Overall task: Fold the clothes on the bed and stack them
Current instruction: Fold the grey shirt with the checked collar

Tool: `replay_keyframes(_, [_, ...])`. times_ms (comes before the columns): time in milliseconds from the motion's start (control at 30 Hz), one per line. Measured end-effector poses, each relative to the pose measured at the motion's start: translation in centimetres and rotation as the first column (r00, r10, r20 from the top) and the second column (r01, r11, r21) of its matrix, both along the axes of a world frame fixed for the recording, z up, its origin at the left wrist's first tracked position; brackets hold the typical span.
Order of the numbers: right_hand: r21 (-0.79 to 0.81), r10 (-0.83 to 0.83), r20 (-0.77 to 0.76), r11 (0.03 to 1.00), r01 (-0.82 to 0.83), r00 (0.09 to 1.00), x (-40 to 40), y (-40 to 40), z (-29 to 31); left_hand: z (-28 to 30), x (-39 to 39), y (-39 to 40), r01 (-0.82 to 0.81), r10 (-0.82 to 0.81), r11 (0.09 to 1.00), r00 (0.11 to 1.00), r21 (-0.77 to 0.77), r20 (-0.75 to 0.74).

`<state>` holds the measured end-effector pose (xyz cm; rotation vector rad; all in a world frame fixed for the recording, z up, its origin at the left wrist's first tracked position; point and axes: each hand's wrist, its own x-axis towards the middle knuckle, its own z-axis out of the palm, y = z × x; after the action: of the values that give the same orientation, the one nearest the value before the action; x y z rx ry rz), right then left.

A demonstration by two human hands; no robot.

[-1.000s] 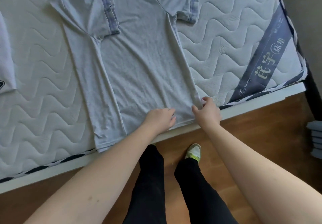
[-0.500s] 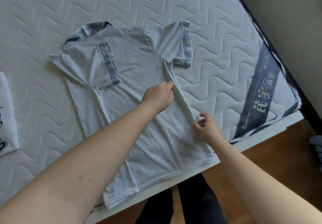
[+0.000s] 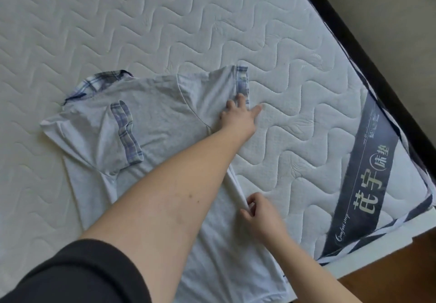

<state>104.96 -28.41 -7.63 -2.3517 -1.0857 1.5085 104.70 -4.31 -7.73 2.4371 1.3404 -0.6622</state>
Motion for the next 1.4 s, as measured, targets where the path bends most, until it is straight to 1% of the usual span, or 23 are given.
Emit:
replay_keyframes(67, [-0.019, 0.020, -0.001, 1.000, -0.020, 1.000, -0.1, 0.2, -0.1, -0.3, 0.8, 0.3, -0.060, 0.060, 0.997, 0.998, 0.042, -0.005])
replay_keyframes(167, [-0.036, 0.112, 0.069, 0.993, -0.110, 0.991, -0.6, 0.3, -0.1, 0.0, 1.0, 1.3, -0.156, 0.155, 0.986, 0.987, 0.051, 0.034])
replay_keyframes(233, [-0.064, 0.194, 0.127, 0.980, -0.187, 0.973, -1.1, 0.4, 0.2, 0.6, 0.3, 2.3, -0.223, 0.221, 0.975, 0.967, 0.000, 0.127])
replay_keyframes(267, [-0.073, 0.221, 0.146, 0.975, -0.212, 0.964, -1.4, 0.5, 0.4, 1.1, -0.3, 2.7, -0.273, 0.275, 0.961, 0.941, -0.037, 0.199])
replay_keyframes(300, [-0.070, 0.238, 0.157, 0.971, -0.230, 0.958, -1.6, 0.6, 0.6, 1.7, -1.0, 3.2, -0.334, 0.343, 0.939, 0.895, -0.079, 0.286])
replay_keyframes(367, [-0.036, 0.262, 0.175, 0.965, -0.260, 0.949, -2.0, 0.6, 1.1, 3.1, -3.1, 3.8, -0.431, 0.448, 0.890, 0.773, -0.146, 0.449])
replay_keyframes(433, [-0.012, 0.295, 0.182, 0.955, -0.298, 0.938, -2.6, 0.3, 1.7, 4.5, -5.6, 3.9, -0.477, 0.471, 0.864, 0.658, -0.159, 0.587])
replay_keyframes(500, [-0.016, 0.345, 0.172, 0.938, -0.348, 0.923, -3.4, -0.2, 2.2, 5.7, -8.6, 3.8, -0.520, 0.489, 0.836, 0.560, -0.175, 0.669])
replay_keyframes(600, [0.008, 0.378, 0.134, 0.924, -0.382, 0.916, -4.9, -0.9, 2.7, 6.8, -13.9, 3.3, -0.603, 0.550, 0.772, 0.479, -0.199, 0.684])
replay_keyframes(700, [0.044, 0.412, 0.126, 0.907, -0.420, 0.903, -7.2, -1.3, 3.1, 6.7, -19.1, 2.6, -0.704, 0.618, 0.665, 0.331, -0.250, 0.713])
replay_keyframes(767, [0.059, 0.424, 0.135, 0.899, -0.435, 0.895, -9.1, -1.4, 3.4, 6.5, -22.3, 1.9, -0.744, 0.639, 0.615, 0.273, -0.263, 0.719])
replay_keyframes(833, [0.048, 0.453, 0.182, 0.882, -0.468, 0.873, -11.1, -1.6, 3.5, 6.0, -25.2, 0.9, -0.772, 0.643, 0.579, 0.236, -0.261, 0.728])
replay_keyframes(900, [0.016, 0.509, 0.252, 0.848, -0.529, 0.823, -13.0, -2.0, 3.6, 5.3, -27.8, 0.3, -0.788, 0.659, 0.554, 0.217, -0.268, 0.721])
replay_keyframes(967, [-0.018, 0.556, 0.284, 0.817, -0.576, 0.781, -14.6, -2.5, 3.8, 4.5, -30.0, 0.3, -0.799, 0.686, 0.541, 0.239, -0.262, 0.687])
replay_keyframes(1067, [-0.102, 0.636, 0.317, 0.761, -0.641, 0.704, -15.5, -4.0, 4.1, 3.5, -32.3, 0.9, -0.791, 0.679, 0.571, 0.304, -0.220, 0.668])
replay_keyframes(1200, [-0.266, 0.692, 0.356, 0.719, -0.642, 0.628, -15.3, -6.4, 4.9, 2.6, -34.1, 1.6, -0.782, 0.679, 0.582, 0.318, -0.221, 0.662])
replay_keyframes(1233, [-0.292, 0.703, 0.353, 0.709, -0.641, 0.617, -15.3, -7.0, 5.2, 2.3, -34.4, 1.5, -0.779, 0.684, 0.584, 0.318, -0.230, 0.656])
replay_keyframes(1267, [-0.307, 0.702, 0.343, 0.712, -0.632, 0.624, -15.6, -7.7, 5.4, 2.1, -34.6, 1.2, -0.771, 0.682, 0.593, 0.328, -0.231, 0.654])
replay_keyframes(1333, [-0.282, 0.668, 0.320, 0.744, -0.606, 0.672, -16.4, -8.7, 5.8, 2.0, -35.0, 0.6, -0.757, 0.669, 0.617, 0.361, -0.215, 0.649])
replay_keyframes(1367, [-0.252, 0.661, 0.333, 0.750, -0.612, 0.673, -16.9, -8.9, 6.0, 2.0, -35.2, 0.3, -0.752, 0.671, 0.620, 0.363, -0.222, 0.646])
replay_keyframes(1400, [-0.208, 0.661, 0.363, 0.744, -0.634, 0.657, -17.6, -9.2, 6.2, 2.0, -35.3, 0.1, -0.750, 0.692, 0.604, 0.325, -0.271, 0.644])
